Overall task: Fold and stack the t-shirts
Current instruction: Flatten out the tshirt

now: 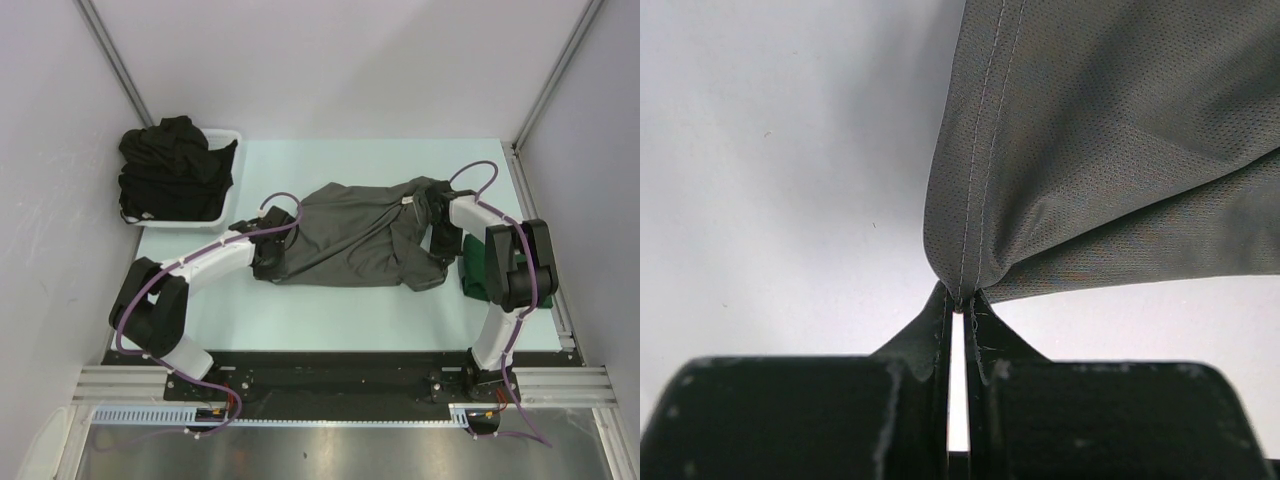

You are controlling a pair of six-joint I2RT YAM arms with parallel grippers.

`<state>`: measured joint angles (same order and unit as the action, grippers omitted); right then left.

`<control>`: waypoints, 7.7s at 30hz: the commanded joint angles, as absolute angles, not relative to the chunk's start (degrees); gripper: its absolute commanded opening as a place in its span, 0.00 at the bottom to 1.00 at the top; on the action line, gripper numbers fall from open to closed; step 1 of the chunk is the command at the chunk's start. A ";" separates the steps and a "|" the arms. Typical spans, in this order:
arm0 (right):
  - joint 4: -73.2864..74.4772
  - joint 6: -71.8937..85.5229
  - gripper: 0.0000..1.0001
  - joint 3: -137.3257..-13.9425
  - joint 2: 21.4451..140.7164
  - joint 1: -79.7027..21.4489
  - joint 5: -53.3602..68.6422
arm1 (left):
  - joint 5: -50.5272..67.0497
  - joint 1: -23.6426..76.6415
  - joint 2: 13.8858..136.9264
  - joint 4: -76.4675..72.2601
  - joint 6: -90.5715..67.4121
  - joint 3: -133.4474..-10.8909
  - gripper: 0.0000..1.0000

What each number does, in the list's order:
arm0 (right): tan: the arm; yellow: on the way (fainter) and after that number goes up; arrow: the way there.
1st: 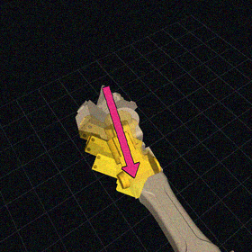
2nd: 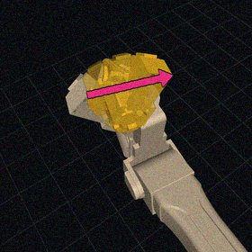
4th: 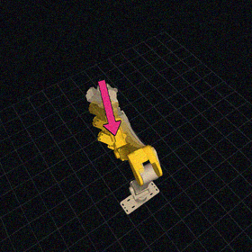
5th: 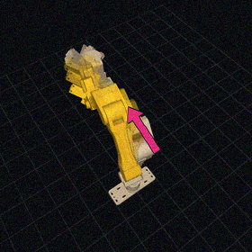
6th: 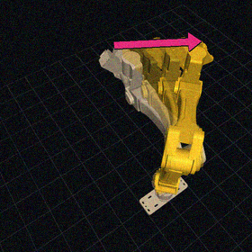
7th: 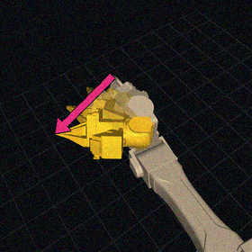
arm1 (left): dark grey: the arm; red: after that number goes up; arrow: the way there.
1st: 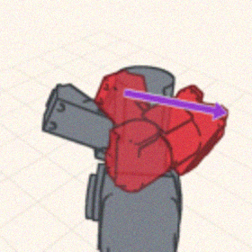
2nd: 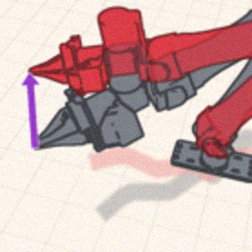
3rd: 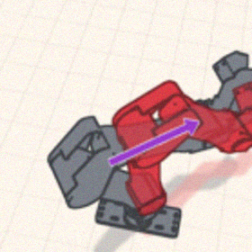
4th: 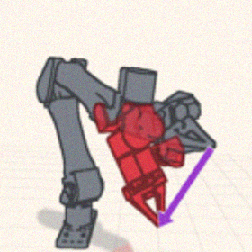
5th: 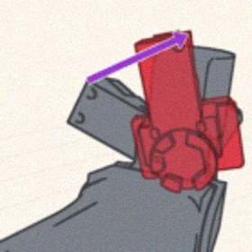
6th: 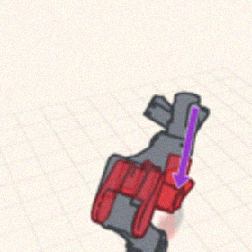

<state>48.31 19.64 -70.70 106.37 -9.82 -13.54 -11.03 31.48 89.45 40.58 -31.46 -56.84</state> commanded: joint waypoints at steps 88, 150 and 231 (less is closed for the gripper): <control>65.82 25.40 0.00 -77.89 72.86 -1.32 -4.40 | -4.13 8.00 51.60 59.31 -28.04 -65.59 0.00; 28.31 13.36 0.00 -99.58 120.40 -21.88 8.43 | -6.06 17.22 84.46 33.05 -29.36 -67.13 0.00; 29.45 14.41 0.00 -120.42 132.63 -12.92 5.27 | -16.16 20.92 94.73 35.86 -27.15 -70.22 0.00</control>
<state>29.43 13.52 -122.08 141.05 -12.99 3.16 -13.47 20.58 89.84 38.76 -24.53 -69.04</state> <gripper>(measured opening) 0.009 0.003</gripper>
